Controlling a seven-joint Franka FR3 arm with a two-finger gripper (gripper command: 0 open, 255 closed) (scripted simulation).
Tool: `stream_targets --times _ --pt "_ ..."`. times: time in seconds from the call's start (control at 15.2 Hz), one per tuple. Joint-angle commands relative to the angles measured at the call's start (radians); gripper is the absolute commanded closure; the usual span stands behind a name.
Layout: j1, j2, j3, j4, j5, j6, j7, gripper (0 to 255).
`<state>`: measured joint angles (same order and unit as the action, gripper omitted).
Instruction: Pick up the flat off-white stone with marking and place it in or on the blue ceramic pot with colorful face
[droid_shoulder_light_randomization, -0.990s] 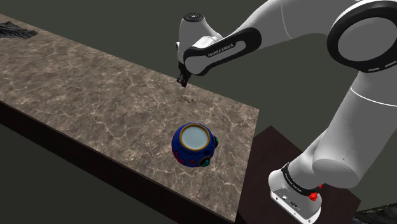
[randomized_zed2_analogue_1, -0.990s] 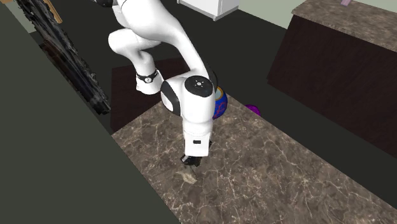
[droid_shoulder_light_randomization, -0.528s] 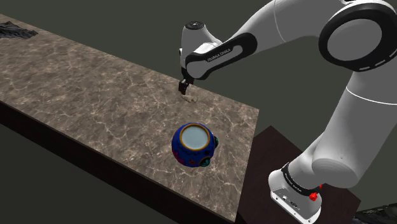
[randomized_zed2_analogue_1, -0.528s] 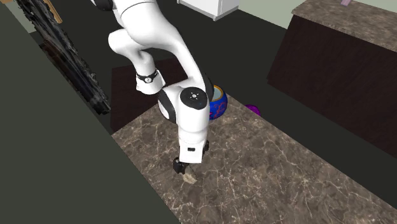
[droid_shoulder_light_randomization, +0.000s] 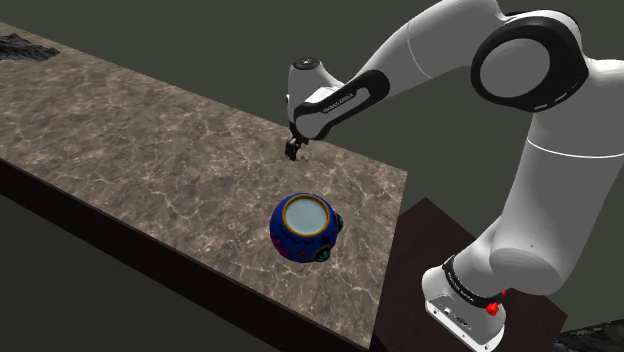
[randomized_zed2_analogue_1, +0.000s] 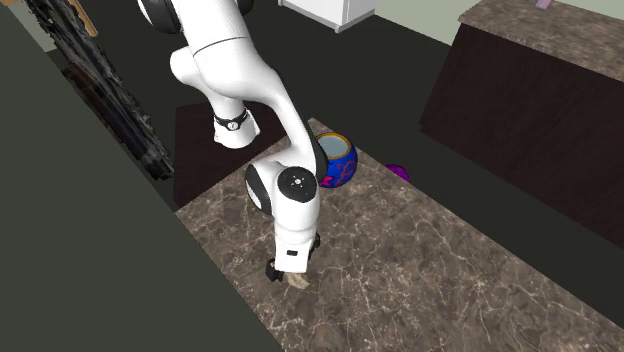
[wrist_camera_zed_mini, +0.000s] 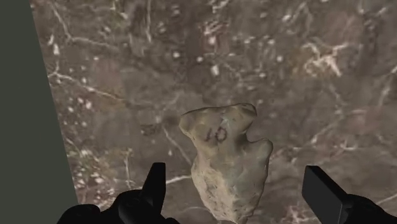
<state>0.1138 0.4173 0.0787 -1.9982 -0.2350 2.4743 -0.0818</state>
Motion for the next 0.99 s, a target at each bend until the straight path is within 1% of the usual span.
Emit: stream_targets --times 0.0,0.13,0.59,0.66,0.92 --pt "0.000 0.017 -0.003 -0.002 -0.005 0.020 0.003 0" --pt "0.001 0.034 -0.006 -0.001 -0.009 0.035 0.006 0" --pt "0.001 0.034 -0.006 0.000 -0.009 0.034 0.006 0" --pt "0.001 0.034 -0.006 0.000 -0.009 0.034 0.006 255" --pt "0.001 0.032 -0.006 -0.001 -0.009 0.033 0.006 255"
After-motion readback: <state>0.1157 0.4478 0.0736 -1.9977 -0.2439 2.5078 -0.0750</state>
